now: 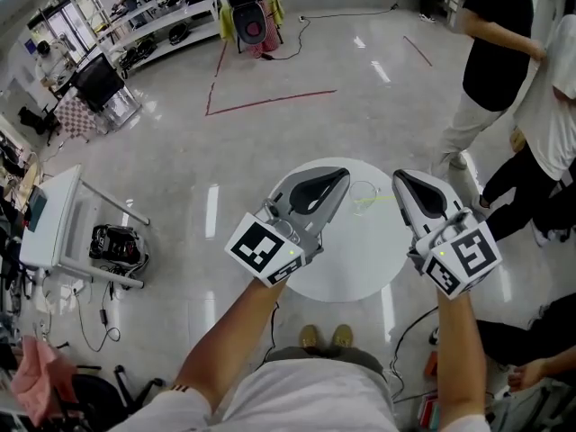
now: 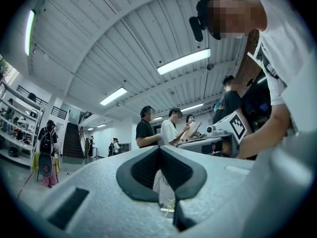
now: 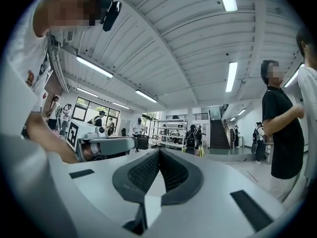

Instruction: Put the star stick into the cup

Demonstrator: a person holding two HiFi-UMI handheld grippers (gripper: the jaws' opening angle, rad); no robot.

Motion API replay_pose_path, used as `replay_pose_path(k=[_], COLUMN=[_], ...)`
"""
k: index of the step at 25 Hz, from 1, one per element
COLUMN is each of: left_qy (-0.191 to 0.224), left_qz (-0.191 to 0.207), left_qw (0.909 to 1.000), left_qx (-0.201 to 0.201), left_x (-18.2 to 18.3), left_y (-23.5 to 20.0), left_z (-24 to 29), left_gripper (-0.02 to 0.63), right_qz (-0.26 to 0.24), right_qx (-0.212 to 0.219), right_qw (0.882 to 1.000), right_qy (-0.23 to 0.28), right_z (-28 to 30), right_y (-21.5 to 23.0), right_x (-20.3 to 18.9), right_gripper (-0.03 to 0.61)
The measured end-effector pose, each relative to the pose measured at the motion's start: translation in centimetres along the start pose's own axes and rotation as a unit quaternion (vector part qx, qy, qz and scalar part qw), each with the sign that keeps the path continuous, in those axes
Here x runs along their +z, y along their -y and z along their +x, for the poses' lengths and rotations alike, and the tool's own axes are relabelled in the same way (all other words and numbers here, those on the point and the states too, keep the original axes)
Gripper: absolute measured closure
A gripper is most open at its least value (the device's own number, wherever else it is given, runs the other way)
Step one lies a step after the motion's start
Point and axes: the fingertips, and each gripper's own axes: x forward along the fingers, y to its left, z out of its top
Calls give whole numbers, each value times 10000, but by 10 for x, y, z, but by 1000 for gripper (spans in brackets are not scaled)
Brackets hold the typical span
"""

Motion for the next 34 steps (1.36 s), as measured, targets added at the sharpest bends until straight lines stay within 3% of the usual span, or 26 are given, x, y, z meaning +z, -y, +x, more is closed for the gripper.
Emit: replay_pose_path(k=[34], left_qy=[-28], left_qz=[-4], left_qw=[10000], left_qx=[-53], left_x=[-6], left_y=[11], left_z=[5], left_gripper=[598], right_qz=[49], right_qx=[-123], right_qw=[9999], right_qy=[19], right_z=[-14], right_y=[6], right_x=[-5], right_gripper=[568])
